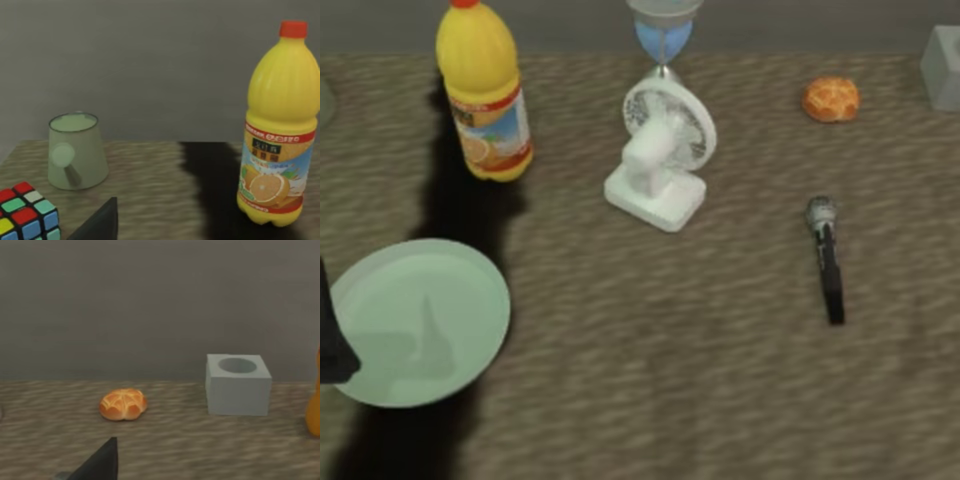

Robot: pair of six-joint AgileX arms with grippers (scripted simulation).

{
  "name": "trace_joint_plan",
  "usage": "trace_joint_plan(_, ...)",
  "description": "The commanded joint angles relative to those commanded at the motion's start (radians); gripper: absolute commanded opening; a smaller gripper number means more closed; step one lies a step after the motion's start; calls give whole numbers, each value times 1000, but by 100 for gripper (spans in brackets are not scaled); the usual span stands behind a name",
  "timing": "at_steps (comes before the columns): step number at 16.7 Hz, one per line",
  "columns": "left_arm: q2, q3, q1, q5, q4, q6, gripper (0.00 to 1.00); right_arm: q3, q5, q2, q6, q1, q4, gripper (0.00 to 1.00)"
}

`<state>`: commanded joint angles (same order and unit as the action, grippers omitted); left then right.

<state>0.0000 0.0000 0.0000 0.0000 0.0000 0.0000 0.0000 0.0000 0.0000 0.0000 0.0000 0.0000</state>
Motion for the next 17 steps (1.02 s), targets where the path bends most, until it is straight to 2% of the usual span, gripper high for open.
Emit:
trace_joint_plan(4, 0, 0, 0, 0, 0, 0, 100, 29, -1, 31, 7, 7, -18, 100)
trace_joint_plan(8, 0, 0, 0, 0, 0, 0, 100, 196, -1, 219, 49, 43, -119, 100)
trace_joint_plan(17, 0, 0, 0, 0, 0, 0, 100, 807, 4, 1116, 201, 178, -521, 100)
